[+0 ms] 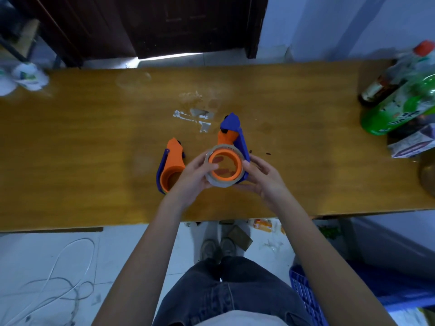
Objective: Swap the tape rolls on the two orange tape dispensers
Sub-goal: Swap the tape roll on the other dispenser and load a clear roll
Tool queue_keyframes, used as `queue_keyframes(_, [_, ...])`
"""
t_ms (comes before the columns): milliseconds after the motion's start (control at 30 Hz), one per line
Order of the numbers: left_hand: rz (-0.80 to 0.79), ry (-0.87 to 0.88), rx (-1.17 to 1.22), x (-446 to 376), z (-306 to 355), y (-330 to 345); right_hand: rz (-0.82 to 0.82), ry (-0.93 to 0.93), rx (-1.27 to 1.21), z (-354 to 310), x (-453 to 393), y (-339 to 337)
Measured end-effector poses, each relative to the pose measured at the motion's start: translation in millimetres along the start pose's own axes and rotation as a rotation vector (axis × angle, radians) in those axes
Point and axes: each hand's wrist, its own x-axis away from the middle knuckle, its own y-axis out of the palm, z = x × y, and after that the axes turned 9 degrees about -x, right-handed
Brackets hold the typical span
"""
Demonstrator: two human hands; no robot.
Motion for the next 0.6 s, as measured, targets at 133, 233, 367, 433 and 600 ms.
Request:
queue_keyframes(133, [0.079,0.166,-0.515,8.9,0.9,-5.0,-0.009,-0.011,0.009,0.4,1.0,2.3])
queue_keyframes(233, [0.082,0.336,-0.799,11.6,0.6,-4.2,-0.035,-0.034,0.016,0.4,1.4,1.8])
queue_keyframes(367, [0.112,0.424,-0.841,10.8,1.6,-2.8,-0.060,-0.053,0.040,-2.9,2.3,2.1])
queue_keyframes(433, [0.107,0.480,-0.816,11.0,2.5,-2.7,-0.069,-0.049,0.049,-4.3,2.1,1.4])
queue_keyframes(600, [0.094,0.541,-0.813,13.9,5.4,-3.2,-0.082,-0.028,0.032,-3.1,2.1,-1.9])
